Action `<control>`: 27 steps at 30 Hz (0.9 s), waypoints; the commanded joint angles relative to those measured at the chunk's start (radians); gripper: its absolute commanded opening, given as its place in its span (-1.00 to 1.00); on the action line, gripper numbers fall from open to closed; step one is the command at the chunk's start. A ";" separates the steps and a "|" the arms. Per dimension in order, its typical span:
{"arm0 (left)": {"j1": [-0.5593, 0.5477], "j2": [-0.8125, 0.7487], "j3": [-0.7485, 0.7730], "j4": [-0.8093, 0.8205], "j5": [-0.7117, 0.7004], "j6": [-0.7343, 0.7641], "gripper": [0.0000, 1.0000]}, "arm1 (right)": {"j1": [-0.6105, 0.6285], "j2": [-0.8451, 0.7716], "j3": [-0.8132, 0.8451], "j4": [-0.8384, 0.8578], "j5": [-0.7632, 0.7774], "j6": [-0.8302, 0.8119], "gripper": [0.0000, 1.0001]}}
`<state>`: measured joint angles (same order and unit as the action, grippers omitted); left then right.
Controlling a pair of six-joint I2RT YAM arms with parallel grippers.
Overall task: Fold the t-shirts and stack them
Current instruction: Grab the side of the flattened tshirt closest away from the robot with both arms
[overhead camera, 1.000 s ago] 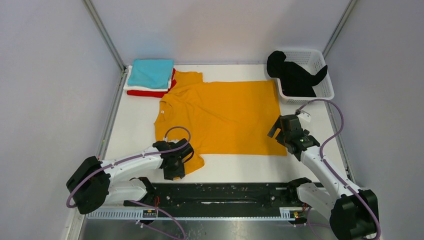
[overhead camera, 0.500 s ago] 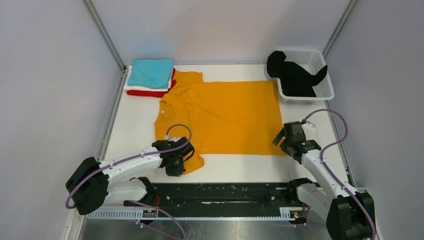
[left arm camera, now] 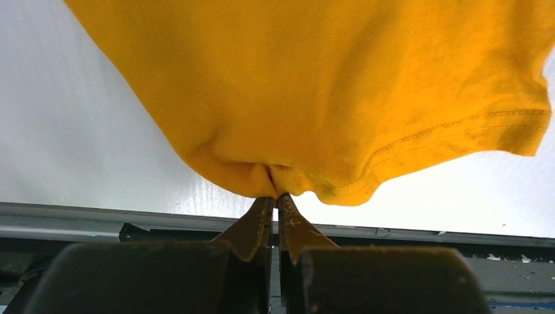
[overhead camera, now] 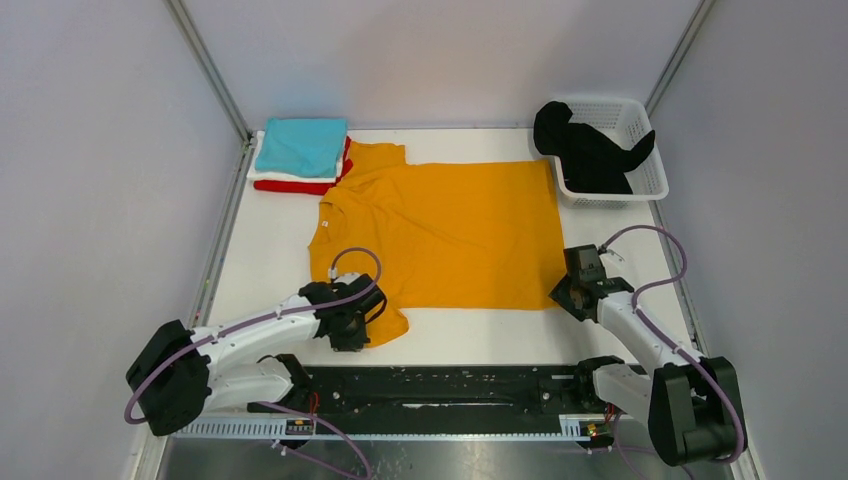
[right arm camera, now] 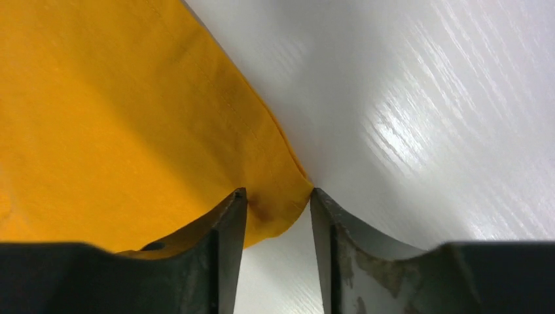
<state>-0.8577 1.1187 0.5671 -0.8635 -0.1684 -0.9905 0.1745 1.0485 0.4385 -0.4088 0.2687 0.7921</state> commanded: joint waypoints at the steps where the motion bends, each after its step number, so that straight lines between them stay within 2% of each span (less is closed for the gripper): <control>1: 0.003 -0.040 -0.006 -0.006 -0.022 0.003 -1.00 | -0.004 0.060 0.001 0.011 -0.028 0.021 -0.15; 7: 0.003 -0.078 -0.005 -0.053 0.006 -0.006 -1.00 | -0.003 0.056 -0.001 0.001 -0.021 0.011 -0.70; 10: 0.001 -0.119 -0.011 -0.103 0.070 -0.032 -1.00 | -0.004 0.015 -0.008 -0.032 -0.015 0.006 -0.91; 17: -0.056 -0.326 -0.084 -0.180 0.228 -0.144 -1.00 | -0.004 -0.109 -0.023 -0.174 -0.008 0.008 -0.97; 24: -0.149 -0.377 -0.051 -0.320 0.211 -0.241 -1.00 | -0.003 -0.242 -0.037 -0.294 -0.059 0.045 -0.99; 27: -0.167 -0.383 -0.044 -0.299 0.211 -0.248 -1.00 | -0.002 -0.271 -0.037 -0.327 -0.076 0.049 -0.99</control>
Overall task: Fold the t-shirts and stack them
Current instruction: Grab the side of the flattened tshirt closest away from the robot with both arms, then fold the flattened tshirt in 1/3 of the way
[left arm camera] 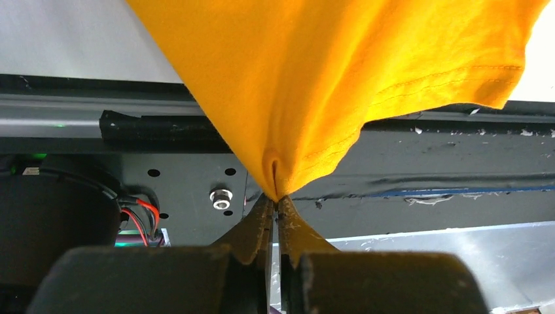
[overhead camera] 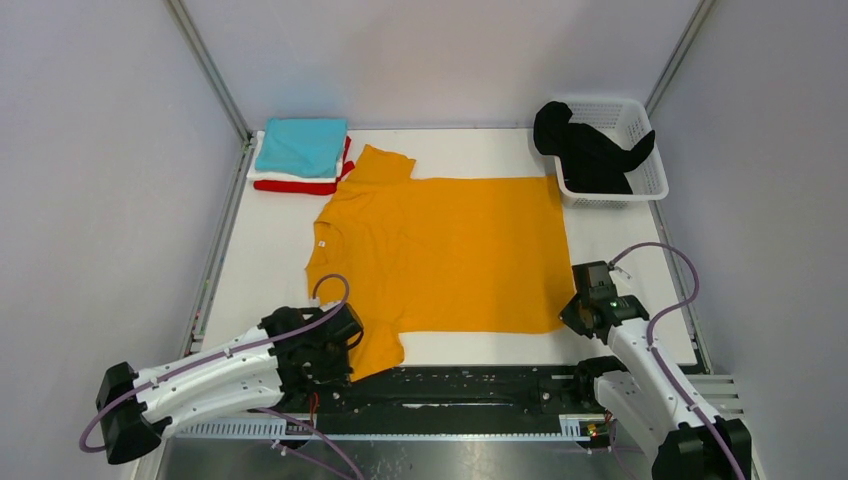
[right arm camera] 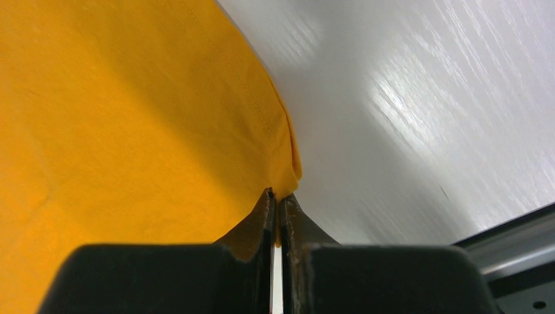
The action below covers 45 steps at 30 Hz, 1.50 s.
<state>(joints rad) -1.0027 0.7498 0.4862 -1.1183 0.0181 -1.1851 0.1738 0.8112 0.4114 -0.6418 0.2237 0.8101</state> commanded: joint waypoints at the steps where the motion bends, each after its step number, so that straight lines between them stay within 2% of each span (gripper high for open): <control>1: -0.022 -0.011 0.041 -0.024 0.021 -0.045 -1.00 | -0.003 -0.041 -0.010 -0.101 -0.035 0.029 -0.99; 8: -0.010 0.102 0.156 0.214 -0.063 0.108 -1.00 | -0.001 -0.038 0.035 -0.066 -0.055 -0.028 -0.98; 13: 0.105 0.184 0.272 0.255 -0.128 0.226 -1.00 | -0.001 0.024 0.089 -0.040 -0.056 -0.076 -0.96; 22: 0.313 0.141 0.335 0.369 -0.273 0.320 -1.00 | -0.003 0.165 0.233 0.010 0.009 -0.105 -0.96; 29: 0.442 0.184 0.391 0.457 -0.296 0.409 -1.00 | -0.017 0.258 0.337 0.011 0.058 -0.132 -0.95; 45: 0.609 0.371 0.517 0.622 -0.264 0.560 -1.00 | -0.055 0.433 0.506 0.048 0.052 -0.156 -0.94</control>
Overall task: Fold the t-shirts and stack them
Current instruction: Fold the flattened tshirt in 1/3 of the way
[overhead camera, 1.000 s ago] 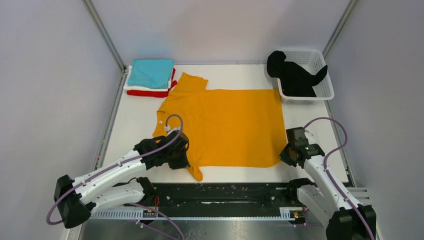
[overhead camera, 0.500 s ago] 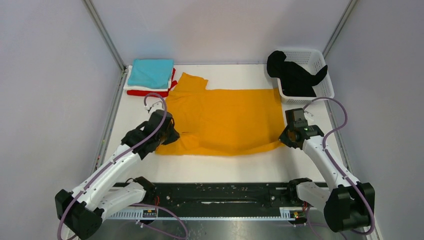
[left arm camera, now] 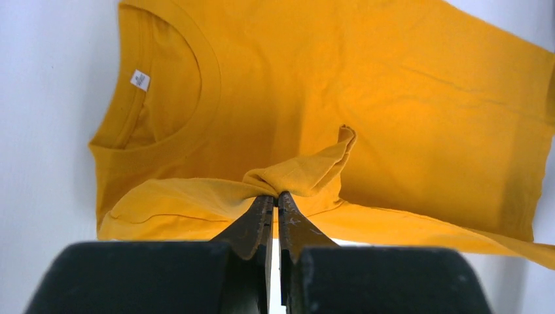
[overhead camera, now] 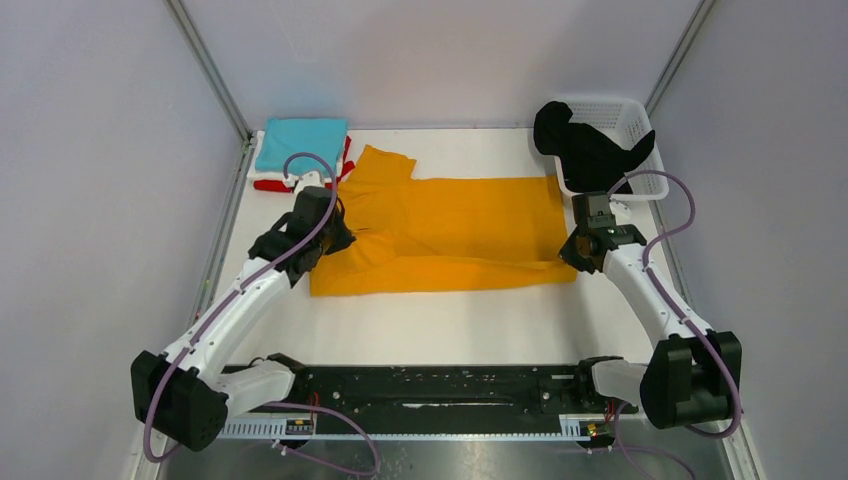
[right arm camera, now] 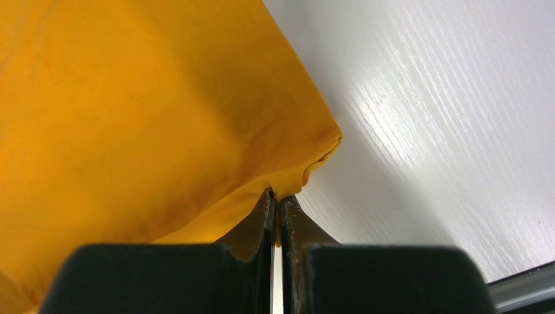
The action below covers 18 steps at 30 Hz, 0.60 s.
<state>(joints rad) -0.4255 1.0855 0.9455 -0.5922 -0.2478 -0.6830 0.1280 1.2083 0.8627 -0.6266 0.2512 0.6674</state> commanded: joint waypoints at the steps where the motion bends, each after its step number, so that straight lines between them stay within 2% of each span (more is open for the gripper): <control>1: 0.038 0.048 0.061 0.114 0.009 0.069 -1.00 | -0.010 0.050 0.059 0.040 0.022 -0.011 -0.94; 9: 0.083 0.242 0.128 0.152 0.023 0.109 -1.00 | -0.027 0.191 0.116 0.084 0.005 0.000 -0.90; 13: 0.110 0.366 0.177 0.155 -0.009 0.114 -0.93 | -0.041 0.294 0.177 0.109 0.019 -0.005 -0.78; 16: 0.135 0.473 0.246 0.170 -0.030 0.132 -0.67 | -0.064 0.383 0.238 0.118 -0.010 0.000 -0.56; 17: 0.142 0.513 0.270 0.173 -0.042 0.138 -0.57 | -0.073 0.401 0.255 0.122 -0.021 0.005 -0.42; 18: 0.152 0.549 0.302 0.171 -0.035 0.147 -0.44 | -0.078 0.418 0.269 0.122 -0.022 0.012 -0.18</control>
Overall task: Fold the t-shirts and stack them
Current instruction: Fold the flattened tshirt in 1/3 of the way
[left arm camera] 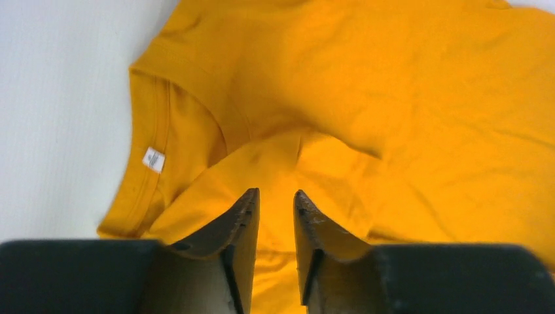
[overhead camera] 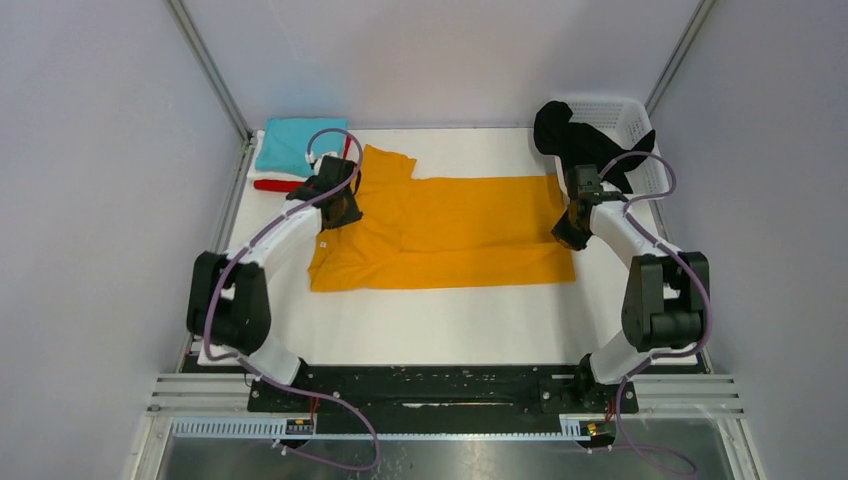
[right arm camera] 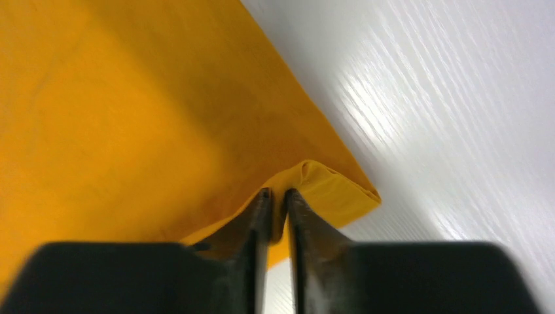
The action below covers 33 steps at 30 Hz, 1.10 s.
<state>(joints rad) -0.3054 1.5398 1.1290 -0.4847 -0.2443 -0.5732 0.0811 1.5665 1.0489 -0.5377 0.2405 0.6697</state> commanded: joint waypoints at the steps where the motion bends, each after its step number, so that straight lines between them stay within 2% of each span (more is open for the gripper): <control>1: 0.041 0.126 0.152 0.052 -0.026 0.042 -0.23 | -0.033 0.068 0.096 0.033 -0.004 0.015 0.05; 3: 0.059 0.177 0.219 0.014 0.003 0.043 0.15 | -0.032 0.054 0.103 0.036 0.002 0.020 0.35; 5: 0.062 0.190 0.252 -0.026 0.020 0.029 0.36 | -0.032 0.020 0.084 0.040 -0.005 0.013 0.57; 7: 0.063 0.160 0.225 -0.026 0.070 0.013 0.94 | -0.032 -0.024 0.046 0.039 -0.011 -0.005 0.76; 8: 0.061 0.137 0.194 -0.019 0.097 0.003 0.97 | -0.031 -0.051 0.023 0.036 -0.025 -0.015 0.92; 9: 0.060 0.110 0.164 -0.008 0.125 -0.009 0.98 | -0.027 -0.079 -0.005 0.039 -0.044 -0.021 0.98; 13: 0.041 0.017 -0.026 0.098 0.288 -0.073 0.98 | 0.048 -0.171 -0.139 0.143 -0.149 -0.034 0.99; 16: 0.031 0.022 -0.108 0.188 0.358 -0.116 0.98 | 0.147 -0.142 -0.167 0.224 -0.228 -0.051 0.99; 20: 0.029 0.095 -0.124 0.207 0.385 -0.141 0.98 | 0.258 -0.010 -0.095 0.224 -0.264 -0.069 0.99; 24: 0.028 0.122 -0.184 0.214 0.398 -0.157 0.98 | 0.281 0.070 -0.100 0.224 -0.264 -0.049 0.99; 29: 0.025 0.062 -0.288 0.223 0.396 -0.155 0.98 | 0.282 0.030 -0.226 0.220 -0.277 -0.002 0.99; 33: -0.002 -0.022 -0.399 0.222 0.411 -0.169 0.98 | 0.293 -0.081 -0.375 0.192 -0.290 0.035 0.99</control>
<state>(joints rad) -0.2810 1.5856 0.8402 -0.2264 0.1329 -0.7189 0.3618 1.5585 0.8200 -0.2443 -0.0204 0.6525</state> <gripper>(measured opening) 0.989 0.993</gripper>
